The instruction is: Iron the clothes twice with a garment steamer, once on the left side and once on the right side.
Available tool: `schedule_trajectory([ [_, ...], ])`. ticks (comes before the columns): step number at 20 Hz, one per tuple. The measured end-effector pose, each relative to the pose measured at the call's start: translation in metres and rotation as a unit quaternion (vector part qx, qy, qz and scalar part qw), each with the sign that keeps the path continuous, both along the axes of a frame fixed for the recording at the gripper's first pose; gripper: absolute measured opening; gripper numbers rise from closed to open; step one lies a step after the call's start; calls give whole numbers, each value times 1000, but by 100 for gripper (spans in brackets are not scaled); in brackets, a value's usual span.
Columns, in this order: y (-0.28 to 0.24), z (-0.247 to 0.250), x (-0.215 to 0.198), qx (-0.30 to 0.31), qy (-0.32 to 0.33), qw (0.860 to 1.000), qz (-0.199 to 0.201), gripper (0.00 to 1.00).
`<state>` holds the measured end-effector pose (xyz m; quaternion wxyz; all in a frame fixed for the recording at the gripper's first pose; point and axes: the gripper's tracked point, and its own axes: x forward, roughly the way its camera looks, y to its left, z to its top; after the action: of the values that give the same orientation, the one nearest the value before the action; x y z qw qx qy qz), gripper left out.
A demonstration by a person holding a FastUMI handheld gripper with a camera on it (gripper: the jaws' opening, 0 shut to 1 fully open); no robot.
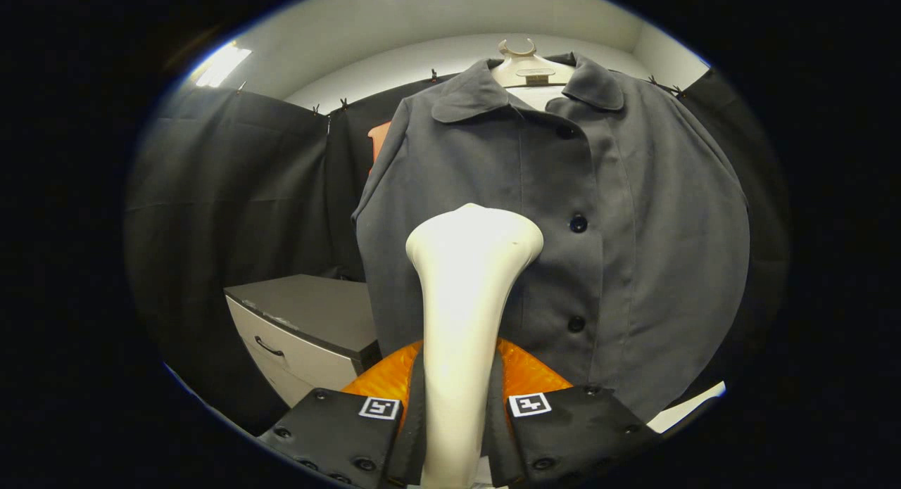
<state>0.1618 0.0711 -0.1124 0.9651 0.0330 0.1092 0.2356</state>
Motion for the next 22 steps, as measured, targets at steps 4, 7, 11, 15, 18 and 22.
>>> schedule_trajectory([
  [4, 1, -26, -12, -8, 18, 1000, 0, 43],
  [7, -1, -48, -20, -12, 32, 999, 1, 43],
  [11, -1, -74, -31, -15, 49, 999, 1, 42],
  [15, -3, -97, -44, -18, 65, 998, 3, 42],
  [18, -3, -114, -51, -23, 76, 997, 3, 43],
  [22, -5, -139, -67, -29, 99, 995, 6, 43],
])
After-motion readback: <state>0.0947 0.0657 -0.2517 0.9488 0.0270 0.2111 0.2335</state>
